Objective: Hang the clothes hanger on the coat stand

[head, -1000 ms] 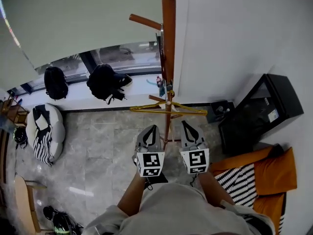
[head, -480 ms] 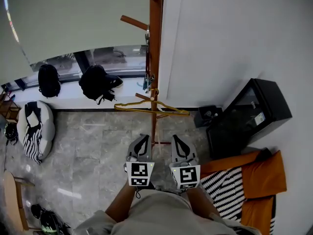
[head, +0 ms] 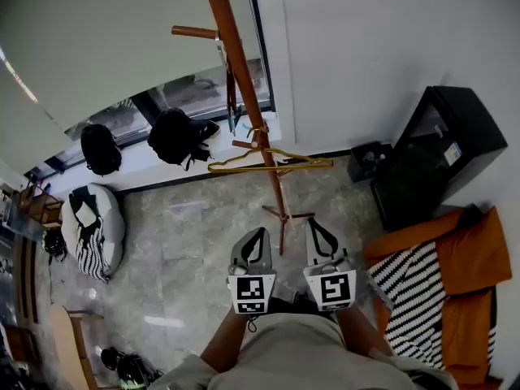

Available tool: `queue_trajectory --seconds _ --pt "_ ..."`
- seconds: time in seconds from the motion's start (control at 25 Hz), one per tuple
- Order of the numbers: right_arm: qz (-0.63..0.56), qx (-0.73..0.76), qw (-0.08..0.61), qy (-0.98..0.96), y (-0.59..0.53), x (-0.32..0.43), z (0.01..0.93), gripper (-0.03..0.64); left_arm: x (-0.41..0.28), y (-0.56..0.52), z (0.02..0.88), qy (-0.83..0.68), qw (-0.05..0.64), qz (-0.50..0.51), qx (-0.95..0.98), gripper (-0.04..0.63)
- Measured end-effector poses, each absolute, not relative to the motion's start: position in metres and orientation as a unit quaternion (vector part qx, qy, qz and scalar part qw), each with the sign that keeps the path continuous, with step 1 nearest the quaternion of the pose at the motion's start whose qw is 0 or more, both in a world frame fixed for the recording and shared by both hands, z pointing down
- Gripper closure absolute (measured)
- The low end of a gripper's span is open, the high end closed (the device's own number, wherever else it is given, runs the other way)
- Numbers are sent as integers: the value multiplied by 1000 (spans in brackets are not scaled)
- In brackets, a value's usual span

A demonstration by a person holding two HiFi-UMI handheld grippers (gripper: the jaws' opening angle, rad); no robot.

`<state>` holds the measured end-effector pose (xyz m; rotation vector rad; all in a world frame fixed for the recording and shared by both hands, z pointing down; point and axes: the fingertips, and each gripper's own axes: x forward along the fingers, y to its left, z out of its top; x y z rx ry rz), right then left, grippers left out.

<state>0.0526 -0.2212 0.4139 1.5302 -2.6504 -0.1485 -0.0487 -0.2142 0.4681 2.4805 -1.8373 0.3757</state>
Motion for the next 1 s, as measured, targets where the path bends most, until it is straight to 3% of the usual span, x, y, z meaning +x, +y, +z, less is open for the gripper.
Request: queue_trajectory --seconds 0.24,0.68,1.0 --pt "-55 496 41 -865 -199 49 423 612 -52 -176 463 -587 15 114 801 584" --pt "-82 477 47 -873 -102 1 417 612 -120 -45 462 -627 30 57 776 584" --pt "-119 498 84 -855 -14 32 391 612 -78 8 455 -592 43 0 805 584"
